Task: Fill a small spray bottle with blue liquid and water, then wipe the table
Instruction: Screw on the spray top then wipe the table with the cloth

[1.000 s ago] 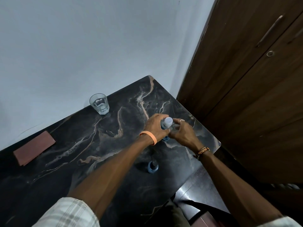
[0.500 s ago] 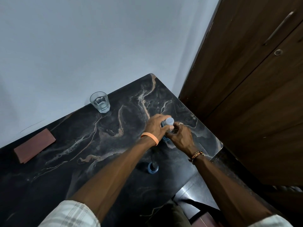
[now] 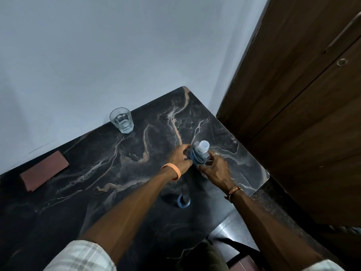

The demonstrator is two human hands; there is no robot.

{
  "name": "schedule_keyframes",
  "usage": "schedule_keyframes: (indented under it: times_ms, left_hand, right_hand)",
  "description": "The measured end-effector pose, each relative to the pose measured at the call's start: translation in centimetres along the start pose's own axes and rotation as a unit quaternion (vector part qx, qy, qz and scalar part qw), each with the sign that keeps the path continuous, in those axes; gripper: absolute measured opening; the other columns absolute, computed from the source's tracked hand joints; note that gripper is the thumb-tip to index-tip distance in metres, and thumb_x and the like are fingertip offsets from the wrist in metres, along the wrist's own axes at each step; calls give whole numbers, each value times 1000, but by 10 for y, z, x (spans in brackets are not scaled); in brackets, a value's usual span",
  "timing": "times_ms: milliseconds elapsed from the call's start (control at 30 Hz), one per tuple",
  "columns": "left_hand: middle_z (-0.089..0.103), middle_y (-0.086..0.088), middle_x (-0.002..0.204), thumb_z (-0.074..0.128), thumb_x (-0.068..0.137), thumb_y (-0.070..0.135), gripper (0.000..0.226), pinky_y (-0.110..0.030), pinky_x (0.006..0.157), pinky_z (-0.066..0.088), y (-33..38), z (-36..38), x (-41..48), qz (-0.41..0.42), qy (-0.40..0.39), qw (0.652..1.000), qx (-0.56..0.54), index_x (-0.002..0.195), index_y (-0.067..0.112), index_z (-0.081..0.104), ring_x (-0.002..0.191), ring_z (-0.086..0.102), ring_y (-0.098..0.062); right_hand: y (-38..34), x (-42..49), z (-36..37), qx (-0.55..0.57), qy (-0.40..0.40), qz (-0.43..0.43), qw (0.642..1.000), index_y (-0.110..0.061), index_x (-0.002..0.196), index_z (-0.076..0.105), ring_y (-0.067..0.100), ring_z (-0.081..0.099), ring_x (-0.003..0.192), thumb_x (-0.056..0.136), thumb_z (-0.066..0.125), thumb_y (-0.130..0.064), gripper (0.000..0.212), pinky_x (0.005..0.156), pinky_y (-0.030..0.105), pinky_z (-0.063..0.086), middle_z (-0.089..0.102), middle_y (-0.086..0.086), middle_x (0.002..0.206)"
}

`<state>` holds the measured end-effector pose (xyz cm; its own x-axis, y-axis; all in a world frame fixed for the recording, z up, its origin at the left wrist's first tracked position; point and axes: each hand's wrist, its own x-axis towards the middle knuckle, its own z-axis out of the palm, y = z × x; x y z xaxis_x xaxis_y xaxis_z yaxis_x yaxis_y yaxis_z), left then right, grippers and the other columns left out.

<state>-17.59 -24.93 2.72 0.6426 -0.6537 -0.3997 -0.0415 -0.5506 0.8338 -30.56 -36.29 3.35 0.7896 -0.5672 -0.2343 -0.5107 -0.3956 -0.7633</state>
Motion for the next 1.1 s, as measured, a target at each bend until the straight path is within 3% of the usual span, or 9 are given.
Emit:
schedule_keyframes:
  times_ms: [100,200,500,633,833,1000,1100]
  left_hand:
    - [66,-3,117,64,75,-3,54,-27,81,54,-4,2,5,-30,-29,999,-2,124,18,56,97,62,-14]
    - [70,-4,105,64,75,-8,56,-35,87,55,-7,7,8,-58,-61,996,-39,125,14,55,97,65,-19]
    - [69,1,74,58,74,-21,50,-37,80,55,-6,8,16,-90,-61,984,-139,119,2,60,74,63,-15]
    - [70,7,76,54,74,-21,56,-23,64,51,2,3,17,-65,-73,986,-137,121,8,59,71,63,-8]
    - [70,7,83,52,73,-21,60,-27,69,54,19,-14,32,-44,-39,987,-151,123,12,60,79,65,-11]
    - [69,11,74,47,72,-25,60,-16,51,48,30,-32,51,-33,-4,985,-170,120,8,61,58,63,2]
    - [71,14,71,46,74,-25,58,-14,48,48,33,-46,68,-35,5,983,-180,116,14,61,61,67,3]
  right_hand:
    - [1,3,2,-6,2,7,1000,-12,140,50,21,63,111,84,75,-22,63,94,39,54,62,8,131]
    - [1,6,5,-8,9,13,1000,-12,136,54,21,64,107,85,74,-23,56,93,40,55,65,8,126]
    - [3,11,13,-5,11,42,999,-10,132,55,24,65,104,90,69,-27,47,91,45,54,67,7,121]
    - [-4,23,9,-11,24,32,999,-11,123,60,24,66,100,89,69,-25,37,86,41,55,68,5,114]
    - [-21,54,1,-38,16,11,999,-15,122,58,25,66,100,88,68,-32,40,85,47,55,69,6,115]
    - [-38,90,1,-58,27,-9,998,-18,107,63,25,68,91,85,69,-30,26,78,40,56,72,5,102]
    - [-46,116,5,-71,9,-9,997,-13,113,64,26,68,94,88,68,-30,31,81,44,57,72,7,107]
